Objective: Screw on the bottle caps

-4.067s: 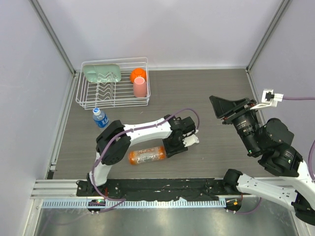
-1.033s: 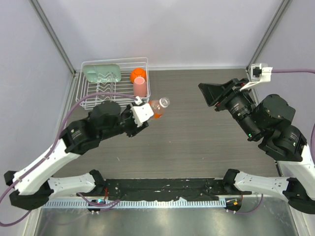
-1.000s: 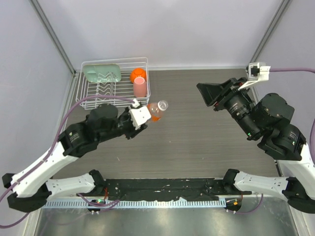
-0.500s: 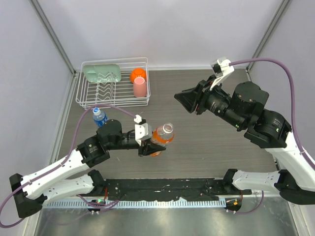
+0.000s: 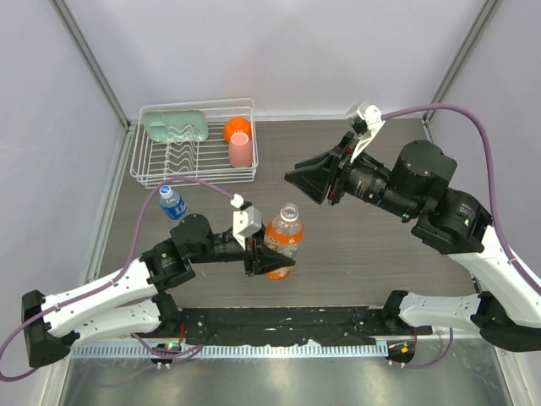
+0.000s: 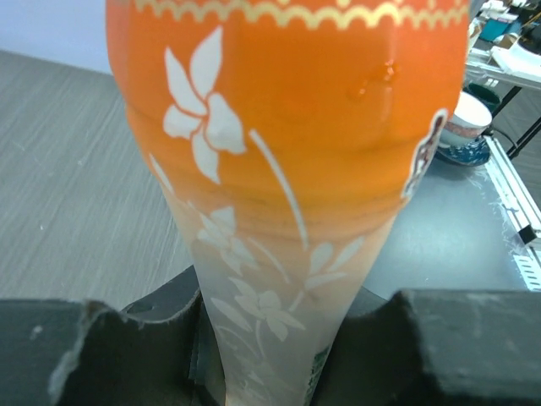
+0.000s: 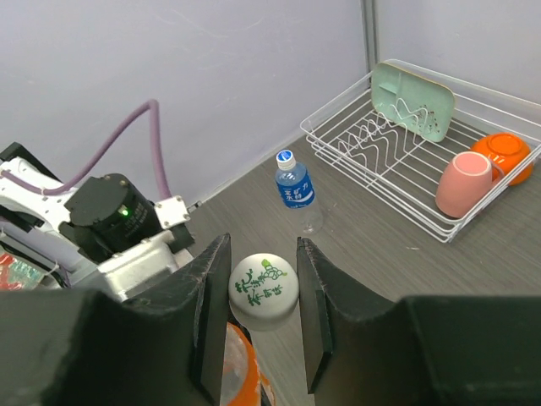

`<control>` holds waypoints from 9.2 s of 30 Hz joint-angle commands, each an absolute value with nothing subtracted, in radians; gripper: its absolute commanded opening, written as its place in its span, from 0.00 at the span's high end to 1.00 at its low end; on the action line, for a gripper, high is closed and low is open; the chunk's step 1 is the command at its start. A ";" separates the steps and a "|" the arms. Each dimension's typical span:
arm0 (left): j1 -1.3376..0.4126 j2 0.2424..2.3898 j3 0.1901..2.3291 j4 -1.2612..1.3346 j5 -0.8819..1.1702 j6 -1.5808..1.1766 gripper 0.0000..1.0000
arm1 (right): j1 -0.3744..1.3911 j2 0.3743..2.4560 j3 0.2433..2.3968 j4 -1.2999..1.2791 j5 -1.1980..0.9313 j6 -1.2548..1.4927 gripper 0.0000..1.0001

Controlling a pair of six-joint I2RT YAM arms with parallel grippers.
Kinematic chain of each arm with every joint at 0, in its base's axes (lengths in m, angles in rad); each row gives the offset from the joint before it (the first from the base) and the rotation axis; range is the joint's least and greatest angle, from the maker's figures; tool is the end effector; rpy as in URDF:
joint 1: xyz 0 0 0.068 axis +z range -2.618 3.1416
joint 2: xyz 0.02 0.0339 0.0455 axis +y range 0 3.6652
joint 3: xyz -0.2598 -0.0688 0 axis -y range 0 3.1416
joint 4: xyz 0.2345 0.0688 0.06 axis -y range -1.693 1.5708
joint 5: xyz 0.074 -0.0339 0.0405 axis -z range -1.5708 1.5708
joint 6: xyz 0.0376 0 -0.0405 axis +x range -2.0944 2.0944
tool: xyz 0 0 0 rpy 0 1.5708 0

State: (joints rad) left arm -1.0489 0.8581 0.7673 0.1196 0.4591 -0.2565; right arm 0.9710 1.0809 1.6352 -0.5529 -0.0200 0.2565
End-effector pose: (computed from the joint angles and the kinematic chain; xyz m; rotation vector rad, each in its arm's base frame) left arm 0.0836 -0.1789 0.3517 1.0158 1.3868 -1.3550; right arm 0.0994 0.1467 0.5173 -0.5945 1.5452 0.9683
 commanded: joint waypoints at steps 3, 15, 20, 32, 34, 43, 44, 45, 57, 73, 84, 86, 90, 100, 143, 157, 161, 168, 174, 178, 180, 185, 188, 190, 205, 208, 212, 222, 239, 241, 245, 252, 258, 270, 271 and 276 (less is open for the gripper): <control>-1.055 0.819 0.693 0.212 0.382 -0.278 0.66 | 0.976 1.085 1.647 -0.505 -0.087 0.207 0.69; -1.034 0.810 0.680 0.210 0.374 -0.273 0.52 | 1.008 1.114 1.657 -0.563 -0.120 0.183 0.69; -1.020 0.804 0.678 0.209 0.387 -0.272 0.50 | 1.067 1.134 1.674 -0.566 -0.081 0.158 0.69; -0.982 0.775 0.666 0.212 0.405 -0.285 0.47 | 1.158 1.128 1.674 -0.572 0.040 0.143 0.69; -0.980 0.770 0.664 0.209 0.423 -0.282 0.47 | 1.158 1.123 1.666 -0.565 0.066 0.135 0.69; -0.982 0.764 0.664 0.202 0.522 -0.238 0.46 | 1.158 1.132 1.658 -0.514 0.103 0.109 0.70; -0.982 0.764 0.664 0.202 0.520 -0.239 0.46 | 1.158 1.135 1.658 -0.514 0.103 0.107 0.70; -0.980 0.762 0.664 0.202 0.520 -0.235 0.46 | 1.158 1.141 1.658 -0.514 0.100 0.109 0.70; -0.974 0.761 0.663 0.218 0.506 -0.235 0.47 | 1.164 1.146 1.623 -0.500 0.031 0.149 0.70; -0.940 0.749 0.672 0.242 0.485 -0.264 0.48 | 1.184 1.134 1.586 -0.503 0.041 0.144 0.70; -0.933 0.747 0.681 0.244 0.499 -0.270 0.47 | 1.184 1.127 1.586 -0.514 0.052 0.129 0.70; -0.931 0.747 0.681 0.244 0.497 -0.270 0.47 | 1.184 1.127 1.577 -0.509 0.049 0.135 0.70; -0.920 0.741 0.690 0.255 0.486 -0.282 0.48 | 1.184 1.109 1.516 -0.473 0.051 0.150 0.70; -0.887 0.742 0.732 0.290 0.454 -0.290 0.50 | 1.184 1.098 1.397 -0.336 0.041 0.215 0.72; -0.815 0.744 0.770 0.301 0.324 -0.276 0.54 | 1.446 1.325 1.479 -0.390 0.745 0.281 0.57; -0.810 0.736 0.764 0.290 0.330 -0.276 0.54 | 1.466 1.319 1.572 -0.465 0.854 0.206 0.38; -0.808 0.733 0.759 0.290 0.336 -0.281 0.54 | 1.466 1.309 1.603 -0.492 0.854 0.193 0.36; -0.807 0.732 0.752 0.288 0.342 -0.279 0.54 | 1.468 1.249 1.678 -0.564 0.761 0.157 0.33; -0.805 0.735 0.746 0.284 0.370 -0.270 0.54 | 1.466 1.166 1.776 -0.653 0.526 0.048 0.29; -0.805 0.749 0.753 0.259 0.544 -0.244 0.50 | 1.465 1.132 1.833 -0.670 0.368 -0.027 0.26; -0.805 0.762 0.762 0.238 0.609 -0.235 0.46 | 1.465 1.137 1.864 -0.692 0.281 -0.052 0.23; -0.804 0.793 0.791 0.201 0.861 -0.189 0.42 | 1.465 1.222 1.976 -0.791 0.190 -0.081 0.19; -0.805 0.808 0.811 0.176 0.948 -0.167 0.39 | 1.453 1.252 2.003 -0.807 0.131 -0.094 0.18; -0.805 0.819 0.818 0.160 0.997 -0.164 0.38 | 1.442 1.256 2.020 -0.807 0.072 -0.103 0.17; -0.825 0.821 0.831 0.123 1.173 -0.172 0.37 | 1.376 1.275 2.028 -0.810 -0.132 -0.163 0.15; -0.830 0.818 0.833 0.121 1.190 -0.175 0.37 | 1.336 1.287 2.023 -0.805 -0.175 -0.166 0.15; -0.838 0.818 0.836 0.115 1.221 -0.179 0.38 | 1.263 1.307 2.028 -0.773 -0.297 -0.156 0.17; -0.841 0.812 0.836 0.121 1.218 -0.187 0.38 | 1.224 1.351 2.019 -0.733 -0.482 -0.153 0.28; -0.841 0.798 0.822 0.141 1.164 -0.196 0.40 | 1.186 1.347 1.967 -0.701 -0.543 -0.117 0.54; -0.841 0.796 0.818 0.143 1.160 -0.196 0.41 | 1.181 1.345 1.960 -0.696 -0.554 -0.115 0.58; -0.841 0.792 0.813 0.144 1.149 -0.201 0.41 | 1.170 1.342 1.950 -0.692 -0.568 -0.106 0.63; -0.841 0.790 0.815 0.140 1.114 -0.201 0.43 | 1.138 1.338 1.924 -0.695 -0.572 -0.075 0.75; -0.828 0.785 0.815 0.141 1.074 -0.176 0.46 | 1.111 1.327 1.888 -0.742 -0.511 -0.052 0.81; -0.815 0.769 0.785 0.147 0.819 -0.071 0.57 | 1.111 1.319 1.861 -0.851 -0.361 -0.008 0.87; -0.815 0.767 0.782 0.147 0.789 -0.061 0.58 | 1.111 1.316 1.858 -0.860 -0.339 -0.005 0.88; -0.813 0.764 0.769 0.158 0.687 -0.040 0.61 | 1.111 1.302 1.842 -0.891 -0.247 0.026 0.92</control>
State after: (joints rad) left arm -0.8223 0.7998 0.7532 0.0429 0.8146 -0.1020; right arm 1.1149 1.3186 1.8679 -0.7601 -0.3500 -0.0429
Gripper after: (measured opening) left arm 0.483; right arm 0.391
